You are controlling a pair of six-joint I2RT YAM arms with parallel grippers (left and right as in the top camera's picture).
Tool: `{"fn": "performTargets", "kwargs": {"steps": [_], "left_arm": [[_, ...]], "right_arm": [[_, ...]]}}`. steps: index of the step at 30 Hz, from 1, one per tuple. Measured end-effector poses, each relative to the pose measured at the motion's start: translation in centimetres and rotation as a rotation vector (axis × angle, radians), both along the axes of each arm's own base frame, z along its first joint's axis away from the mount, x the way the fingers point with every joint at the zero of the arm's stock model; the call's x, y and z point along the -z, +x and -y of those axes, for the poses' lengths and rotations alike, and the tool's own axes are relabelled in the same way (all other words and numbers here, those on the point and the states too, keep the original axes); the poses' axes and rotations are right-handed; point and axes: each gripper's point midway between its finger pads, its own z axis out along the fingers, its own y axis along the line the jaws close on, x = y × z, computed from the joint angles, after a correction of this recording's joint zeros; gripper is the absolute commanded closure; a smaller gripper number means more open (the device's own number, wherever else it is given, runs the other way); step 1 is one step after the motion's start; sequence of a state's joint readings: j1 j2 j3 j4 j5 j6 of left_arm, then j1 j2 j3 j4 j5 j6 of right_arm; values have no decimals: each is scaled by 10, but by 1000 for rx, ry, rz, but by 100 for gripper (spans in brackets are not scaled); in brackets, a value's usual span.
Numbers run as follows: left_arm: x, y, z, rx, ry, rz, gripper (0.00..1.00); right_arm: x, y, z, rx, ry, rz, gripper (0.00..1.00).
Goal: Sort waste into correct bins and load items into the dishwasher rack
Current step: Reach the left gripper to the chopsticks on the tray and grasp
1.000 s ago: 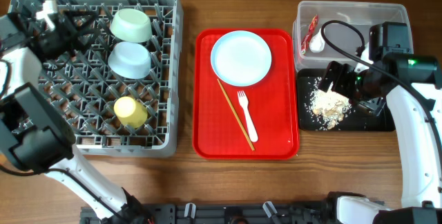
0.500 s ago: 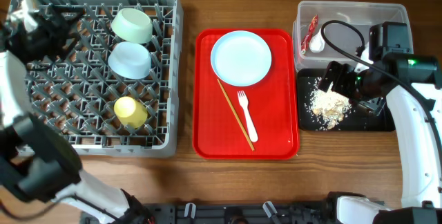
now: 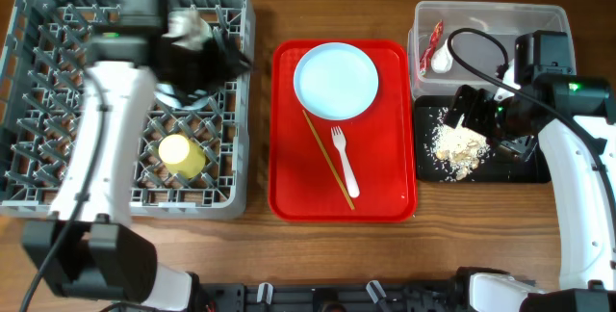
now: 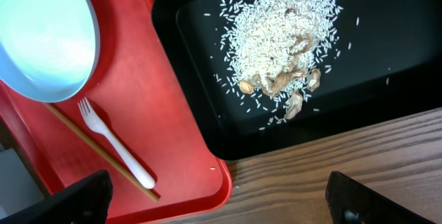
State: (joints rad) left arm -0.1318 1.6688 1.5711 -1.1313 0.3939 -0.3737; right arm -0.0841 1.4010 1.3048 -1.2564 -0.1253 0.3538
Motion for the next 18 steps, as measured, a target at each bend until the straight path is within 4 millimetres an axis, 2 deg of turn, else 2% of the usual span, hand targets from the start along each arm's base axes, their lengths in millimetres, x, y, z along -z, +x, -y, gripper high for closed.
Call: {"fn": "performTargets", "kwargs": {"steps": [3, 6, 9, 18], "left_arm": [[4, -15, 42, 110, 21, -4, 1], [12, -27, 69, 158, 54, -25, 2], [28, -36, 82, 124, 125, -78, 2], [94, -65, 126, 54, 308, -228, 0]], "right_arm": [[0, 0, 0, 0, 0, 0, 0], [0, 0, 0, 0, 0, 0, 0], [0, 0, 0, 0, 0, 0, 0], [0, 0, 0, 0, 0, 0, 0]]}}
